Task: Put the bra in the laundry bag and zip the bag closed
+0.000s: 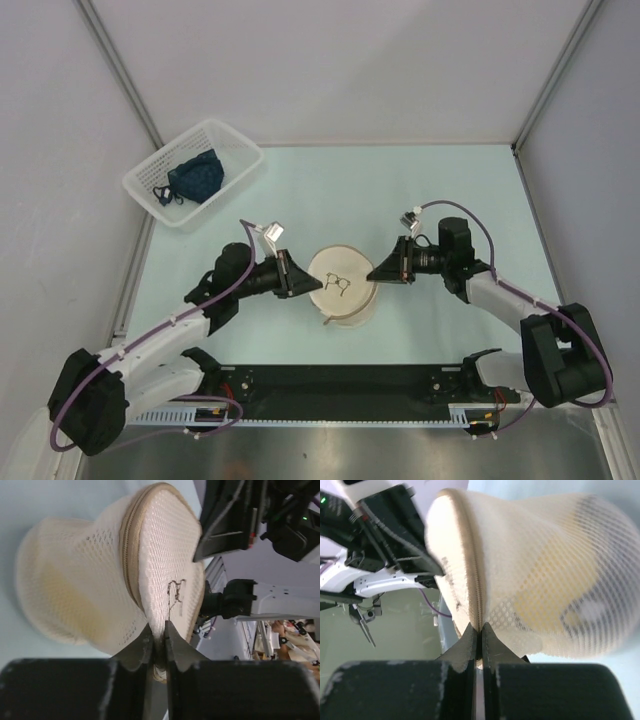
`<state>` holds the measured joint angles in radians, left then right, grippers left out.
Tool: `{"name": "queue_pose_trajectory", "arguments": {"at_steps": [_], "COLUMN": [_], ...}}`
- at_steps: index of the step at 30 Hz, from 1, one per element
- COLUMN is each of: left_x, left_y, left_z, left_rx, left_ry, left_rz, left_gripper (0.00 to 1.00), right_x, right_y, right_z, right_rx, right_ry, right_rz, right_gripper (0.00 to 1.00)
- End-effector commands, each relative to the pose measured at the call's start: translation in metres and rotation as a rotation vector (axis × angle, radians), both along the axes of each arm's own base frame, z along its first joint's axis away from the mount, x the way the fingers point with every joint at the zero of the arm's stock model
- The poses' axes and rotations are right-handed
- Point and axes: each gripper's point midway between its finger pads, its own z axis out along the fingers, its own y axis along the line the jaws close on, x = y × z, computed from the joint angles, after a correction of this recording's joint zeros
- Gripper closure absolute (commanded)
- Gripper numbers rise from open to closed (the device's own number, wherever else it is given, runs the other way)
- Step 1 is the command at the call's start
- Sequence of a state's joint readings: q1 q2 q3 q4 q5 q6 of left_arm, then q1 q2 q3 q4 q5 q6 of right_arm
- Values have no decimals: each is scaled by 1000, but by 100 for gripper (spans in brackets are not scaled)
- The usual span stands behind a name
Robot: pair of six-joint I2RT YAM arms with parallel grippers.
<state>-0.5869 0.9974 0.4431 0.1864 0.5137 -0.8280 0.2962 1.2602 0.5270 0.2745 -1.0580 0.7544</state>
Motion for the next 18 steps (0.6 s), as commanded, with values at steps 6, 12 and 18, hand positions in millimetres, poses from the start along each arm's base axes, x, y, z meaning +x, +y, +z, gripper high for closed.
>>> {"name": "queue_pose_trajectory", "arguments": {"at_steps": [6,12,18], "left_x": [-32,-35,-6], "left_y": [-5,-5,26], "left_z": [59,65,46], "left_rx": [-142,-144,126], "left_ry": [-36,-24,-56], "left_rz": [-97,-90,101], "left_gripper": [100,100,49], "right_x": [26,35,55], "right_y": [11,12,-6], "right_z": [9,5,-8], "right_rx": [-55,-84,-224], "right_ry": [-21,-12,9], "right_rz": [-34,-64,-215], "right_gripper": [91,88,47]}}
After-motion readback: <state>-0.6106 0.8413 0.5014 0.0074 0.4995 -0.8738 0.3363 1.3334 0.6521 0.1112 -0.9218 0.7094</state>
